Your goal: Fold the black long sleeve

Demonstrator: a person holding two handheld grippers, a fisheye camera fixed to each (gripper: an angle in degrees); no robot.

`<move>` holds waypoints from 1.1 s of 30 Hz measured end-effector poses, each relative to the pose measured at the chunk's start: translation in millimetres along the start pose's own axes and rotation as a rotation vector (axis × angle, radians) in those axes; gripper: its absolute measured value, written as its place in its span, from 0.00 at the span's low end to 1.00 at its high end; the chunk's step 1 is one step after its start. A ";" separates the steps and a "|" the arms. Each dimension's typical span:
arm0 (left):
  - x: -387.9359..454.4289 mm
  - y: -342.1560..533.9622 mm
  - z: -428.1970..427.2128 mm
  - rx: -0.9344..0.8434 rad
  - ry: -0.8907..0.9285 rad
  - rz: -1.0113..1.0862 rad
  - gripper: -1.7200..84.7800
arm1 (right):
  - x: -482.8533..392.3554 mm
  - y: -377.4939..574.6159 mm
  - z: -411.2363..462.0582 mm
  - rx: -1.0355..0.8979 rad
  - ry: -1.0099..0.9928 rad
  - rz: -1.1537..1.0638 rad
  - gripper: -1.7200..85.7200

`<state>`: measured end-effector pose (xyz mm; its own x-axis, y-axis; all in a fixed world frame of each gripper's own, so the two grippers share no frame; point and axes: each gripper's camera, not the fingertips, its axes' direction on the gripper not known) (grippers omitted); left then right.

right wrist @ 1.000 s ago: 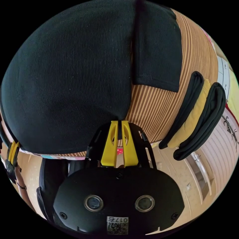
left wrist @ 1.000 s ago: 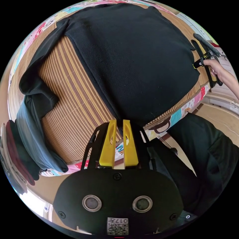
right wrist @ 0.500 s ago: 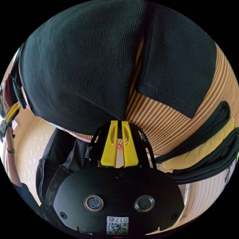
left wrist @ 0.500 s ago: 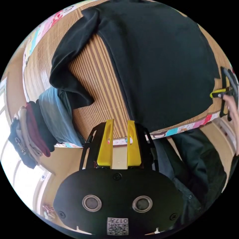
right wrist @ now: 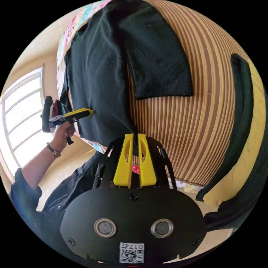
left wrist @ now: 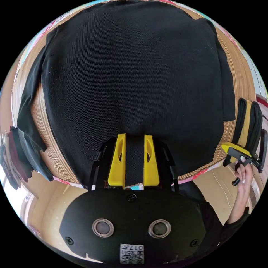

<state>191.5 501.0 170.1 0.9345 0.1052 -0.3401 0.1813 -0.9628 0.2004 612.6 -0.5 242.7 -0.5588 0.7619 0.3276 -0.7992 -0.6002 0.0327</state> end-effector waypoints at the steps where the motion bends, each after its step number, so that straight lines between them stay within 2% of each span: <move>1: 1.9 3.0 0.6 0.015 -0.011 -0.019 0.14 | 0.1 15.1 -18.7 0.115 -0.018 0.019 0.03; 4: -10.2 12.4 2.6 0.065 0.036 -0.071 0.13 | 2.8 45.0 -50.2 0.389 0.113 0.193 0.07; 6: -25.9 19.3 4.5 0.101 0.109 -0.118 0.12 | 4.1 41.4 -43.4 0.437 0.191 0.206 0.08; 9: -51.8 32.3 8.5 0.150 0.230 -0.192 0.11 | 13.3 -3.2 15.5 0.174 0.274 0.146 0.09; 11: -64.2 38.1 10.0 0.163 0.286 -0.206 0.11 | -10.2 -6.6 16.7 0.159 0.423 0.027 0.07; 13: -69.3 38.0 10.1 0.153 0.302 -0.197 0.11 | -53.5 17.8 -19.3 0.305 0.653 -0.066 0.06; 16: -72.2 35.3 9.0 0.132 0.292 -0.150 0.10 | -88.6 67.1 -90.8 0.574 0.753 -0.055 0.06; 18: -74.1 35.5 8.7 0.130 0.289 -0.122 0.10 | -91.5 88.4 -124.2 0.688 0.760 -0.018 0.06; 20: -78.8 39.1 9.1 0.136 0.289 -0.097 0.09 | -78.1 89.4 -142.4 0.698 0.753 0.023 0.06; 22: -85.1 41.3 9.7 0.130 0.312 -0.118 0.08 | -38.3 61.9 -146.1 0.543 0.802 0.144 0.06; 26: -98.8 46.4 12.6 0.119 0.373 -0.142 0.07 | 20.8 27.0 -136.5 0.411 0.875 0.252 0.06; 28: -102.9 49.4 13.7 0.122 0.393 -0.134 0.07 | 49.5 16.7 -138.6 0.397 0.800 0.313 0.07; 33: -110.5 67.7 16.7 0.172 0.443 -0.128 0.07 | 103.2 36.2 -157.3 0.521 0.557 0.555 0.11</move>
<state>95.3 420.0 205.9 0.9552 0.2853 0.0790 0.2850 -0.9584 0.0152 491.1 94.7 129.1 -0.9629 0.2603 -0.0707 -0.2623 -0.8428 0.4699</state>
